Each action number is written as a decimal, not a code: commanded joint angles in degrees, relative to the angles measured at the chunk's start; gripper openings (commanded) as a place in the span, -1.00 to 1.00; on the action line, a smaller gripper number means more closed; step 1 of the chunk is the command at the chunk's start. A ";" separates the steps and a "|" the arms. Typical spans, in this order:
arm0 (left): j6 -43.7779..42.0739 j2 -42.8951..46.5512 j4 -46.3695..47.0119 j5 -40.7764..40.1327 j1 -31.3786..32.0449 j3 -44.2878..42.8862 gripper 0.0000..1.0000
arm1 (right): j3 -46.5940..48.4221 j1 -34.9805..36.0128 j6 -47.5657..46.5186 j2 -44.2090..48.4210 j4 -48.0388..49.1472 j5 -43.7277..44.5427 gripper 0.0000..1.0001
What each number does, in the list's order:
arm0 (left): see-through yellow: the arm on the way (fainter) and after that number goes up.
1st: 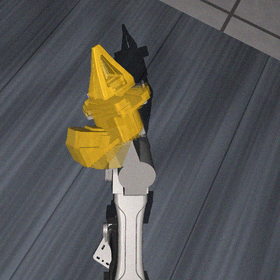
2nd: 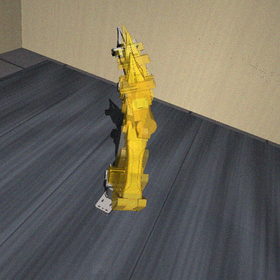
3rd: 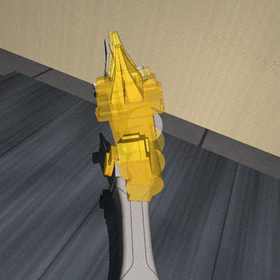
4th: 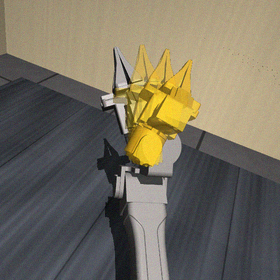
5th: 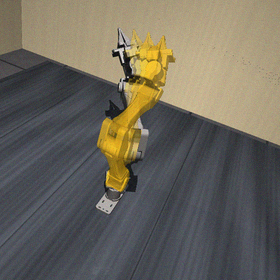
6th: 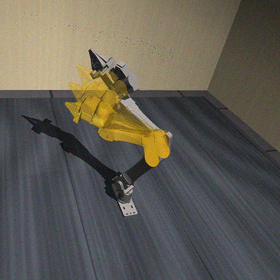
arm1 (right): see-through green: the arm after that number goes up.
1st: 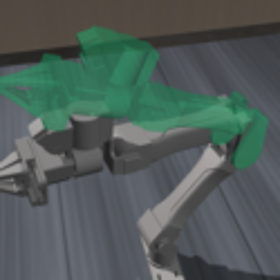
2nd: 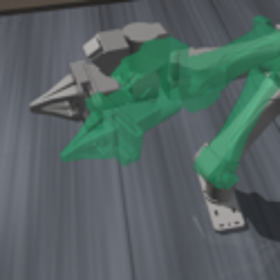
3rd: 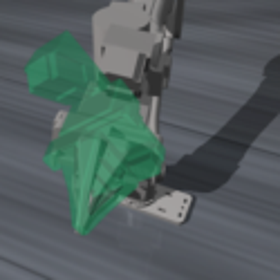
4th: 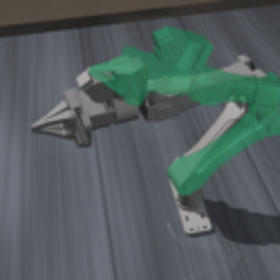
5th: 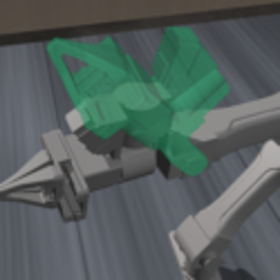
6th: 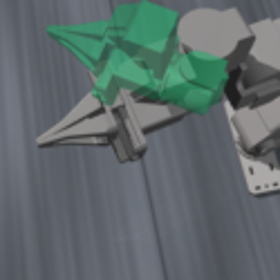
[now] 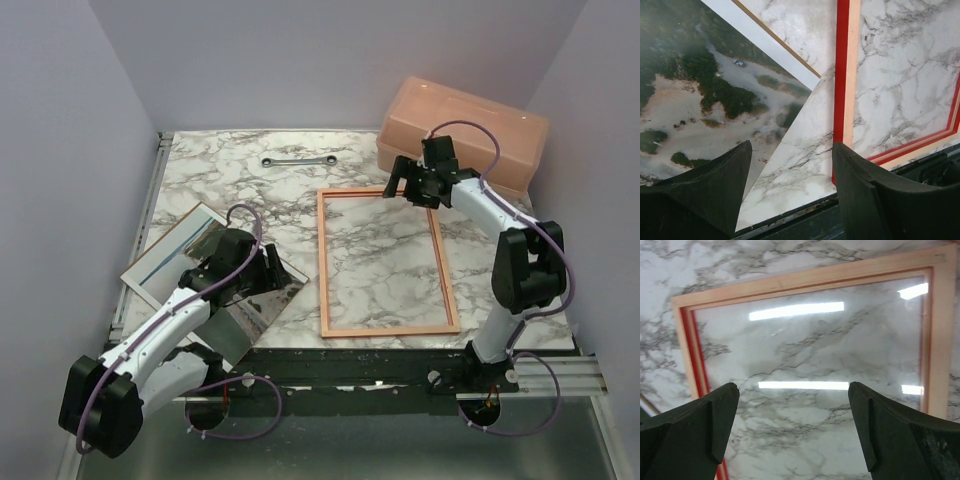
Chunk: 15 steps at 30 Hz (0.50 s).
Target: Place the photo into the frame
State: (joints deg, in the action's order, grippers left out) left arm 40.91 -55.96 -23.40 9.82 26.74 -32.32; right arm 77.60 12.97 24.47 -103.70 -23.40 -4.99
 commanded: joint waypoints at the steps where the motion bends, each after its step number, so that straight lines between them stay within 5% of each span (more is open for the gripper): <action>1: -1.09 2.34 -4.26 -3.49 -2.07 0.44 0.30 | -0.36 5.31 2.21 3.03 -1.45 -5.58 1.00; 15: 1.61 1.26 -11.23 -9.37 -8.12 2.45 -0.05 | 3.58 30.13 11.46 -2.78 0.96 -9.98 0.83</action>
State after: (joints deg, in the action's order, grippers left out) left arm 41.19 -52.53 -32.51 2.83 20.08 -30.89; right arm 79.07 39.64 32.05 -104.09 -23.24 -13.08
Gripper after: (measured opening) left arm 0.491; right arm 0.930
